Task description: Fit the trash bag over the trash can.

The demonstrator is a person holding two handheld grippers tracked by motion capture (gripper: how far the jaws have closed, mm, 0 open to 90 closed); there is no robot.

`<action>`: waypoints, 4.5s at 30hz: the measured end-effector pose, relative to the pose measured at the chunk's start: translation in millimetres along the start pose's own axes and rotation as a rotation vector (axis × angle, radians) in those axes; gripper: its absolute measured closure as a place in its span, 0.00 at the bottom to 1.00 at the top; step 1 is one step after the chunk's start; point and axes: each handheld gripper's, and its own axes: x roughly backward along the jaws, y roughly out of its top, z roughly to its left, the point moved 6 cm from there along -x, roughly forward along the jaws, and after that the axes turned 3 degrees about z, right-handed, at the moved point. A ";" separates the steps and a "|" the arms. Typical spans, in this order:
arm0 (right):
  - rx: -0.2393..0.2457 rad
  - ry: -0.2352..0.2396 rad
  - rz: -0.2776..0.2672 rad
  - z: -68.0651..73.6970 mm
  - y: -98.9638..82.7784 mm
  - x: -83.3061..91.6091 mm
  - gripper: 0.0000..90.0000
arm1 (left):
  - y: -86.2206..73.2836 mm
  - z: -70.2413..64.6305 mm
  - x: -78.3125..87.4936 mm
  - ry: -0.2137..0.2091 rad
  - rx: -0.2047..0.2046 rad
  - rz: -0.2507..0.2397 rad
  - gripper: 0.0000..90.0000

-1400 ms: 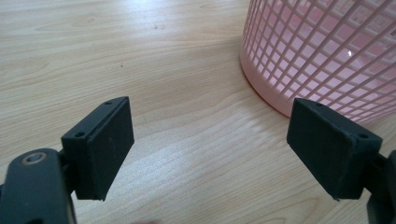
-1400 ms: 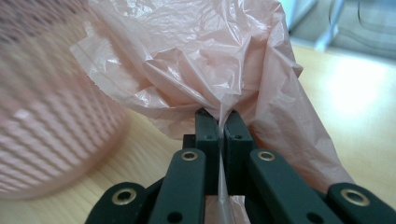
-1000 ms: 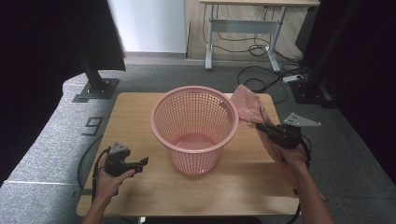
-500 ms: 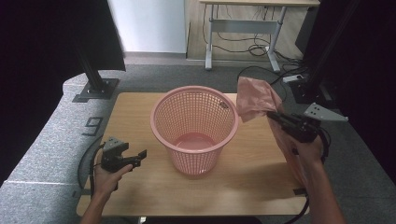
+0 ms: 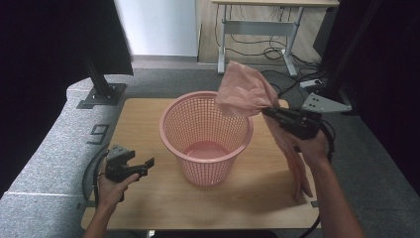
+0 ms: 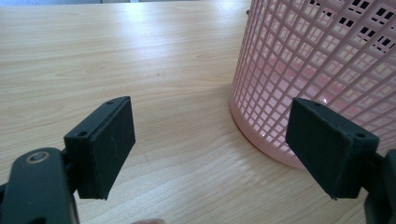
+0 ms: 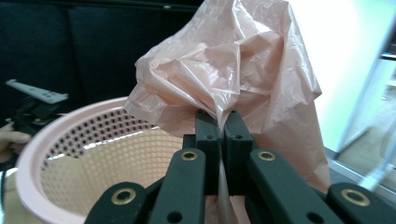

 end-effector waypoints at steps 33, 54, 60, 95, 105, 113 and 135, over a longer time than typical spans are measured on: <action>-0.055 0.011 0.112 25.1 -41.5 -8.7 0.26 | 1.6 0.2 2.6 0.006 0.004 -0.009 0.18; -0.150 -0.227 0.254 27.0 -154.0 46.7 0.14 | 2.8 -0.6 1.6 0.011 0.009 -0.013 0.18; -0.153 -0.276 0.259 24.5 -160.2 44.3 0.26 | 2.4 0.1 1.6 0.011 0.007 -0.011 0.18; 0.002 -0.414 0.168 -13.1 -61.5 72.4 0.99 | 56.2 -18.7 52.1 -0.044 -0.020 -0.191 0.19; -0.046 -0.376 0.065 -14.4 -28.0 60.6 0.98 | 62.2 -28.1 50.7 -0.058 -0.037 -0.197 0.19; -0.039 -0.345 0.076 -0.6 -15.8 32.2 0.97 | 69.5 -32.0 59.3 -0.069 -0.037 -0.233 0.19; 0.046 -0.309 0.085 9.7 -12.6 8.9 0.95 | 88.9 -50.8 65.3 -0.075 -0.099 -0.242 0.17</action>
